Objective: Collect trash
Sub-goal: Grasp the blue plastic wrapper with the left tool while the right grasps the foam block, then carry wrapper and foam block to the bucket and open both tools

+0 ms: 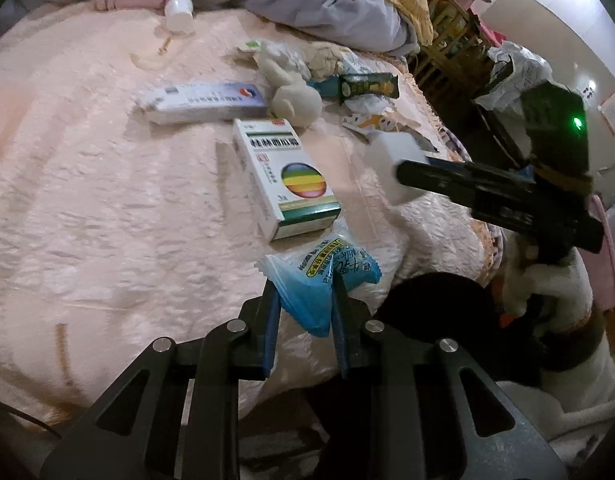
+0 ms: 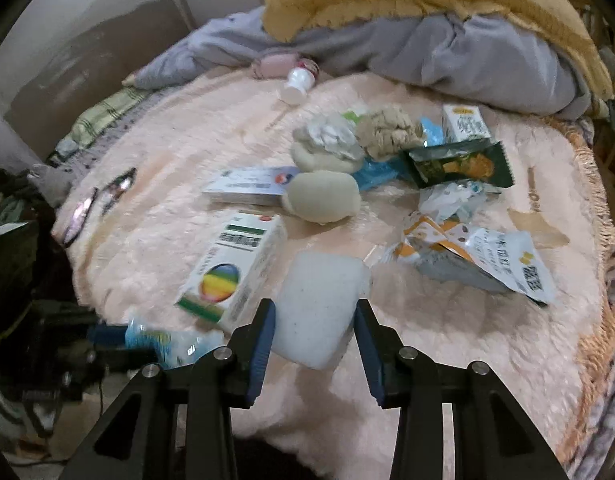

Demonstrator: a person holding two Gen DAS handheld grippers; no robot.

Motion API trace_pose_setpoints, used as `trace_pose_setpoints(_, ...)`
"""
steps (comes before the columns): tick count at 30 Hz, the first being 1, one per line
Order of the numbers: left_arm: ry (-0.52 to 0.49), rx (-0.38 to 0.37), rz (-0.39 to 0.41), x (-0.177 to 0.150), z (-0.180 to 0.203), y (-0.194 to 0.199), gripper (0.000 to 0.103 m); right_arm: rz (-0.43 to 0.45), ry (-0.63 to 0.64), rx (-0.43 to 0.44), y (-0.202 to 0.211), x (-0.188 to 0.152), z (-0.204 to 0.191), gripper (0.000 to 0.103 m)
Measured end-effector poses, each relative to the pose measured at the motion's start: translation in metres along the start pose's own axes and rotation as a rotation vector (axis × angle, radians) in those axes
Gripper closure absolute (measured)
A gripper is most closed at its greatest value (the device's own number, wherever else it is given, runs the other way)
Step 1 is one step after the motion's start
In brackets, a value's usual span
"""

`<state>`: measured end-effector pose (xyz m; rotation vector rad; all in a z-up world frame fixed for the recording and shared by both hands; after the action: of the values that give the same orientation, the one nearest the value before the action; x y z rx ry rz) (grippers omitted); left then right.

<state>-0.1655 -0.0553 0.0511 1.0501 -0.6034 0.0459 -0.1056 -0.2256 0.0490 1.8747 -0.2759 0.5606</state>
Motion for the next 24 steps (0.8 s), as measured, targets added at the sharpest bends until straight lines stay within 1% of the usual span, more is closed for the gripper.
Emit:
trace_pose_setpoints(2,-0.015,0.010,0.016,0.002,0.003,0.012,0.082,0.022,-0.009,0.021,0.013,-0.004,0.000,0.064)
trace_pose_setpoints(8,-0.054,0.050,0.058,0.019,0.020,0.023,0.082,0.079,-0.052,0.017,0.040,-0.011,0.011,0.064)
trace_pose_setpoints(11,-0.078,0.090,0.077,0.033,0.033,0.016,0.082,0.112,-0.077,-0.003,0.052,-0.013,0.021,0.064)
trace_pose_setpoints(14,-0.092,0.102,0.092,0.048,0.045,0.007,0.082,0.141,-0.100,-0.030,0.062,-0.015,0.032,0.064)
trace_pose_setpoints(18,-0.121,0.148,0.120,0.068,0.059,-0.007,0.082,0.173,-0.123,-0.054,0.075,-0.017,0.043,0.064)
trace_pose_setpoints(24,-0.146,0.197,0.146,0.092,0.075,-0.020,0.082,0.203,-0.146,-0.072,0.088,-0.022,0.055,0.064)
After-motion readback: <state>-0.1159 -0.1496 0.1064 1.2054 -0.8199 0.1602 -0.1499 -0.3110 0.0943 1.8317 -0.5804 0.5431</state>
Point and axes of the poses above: each gripper's, at about its wrist camera, not at the fingertips, and y roughly against the way its jaws point, z to its right, x to its top, the point moved 5 cm from there along -y, roughly the way its jaws point, and after that the axes turned 8 degrees about -y, right-handed, at the moved point
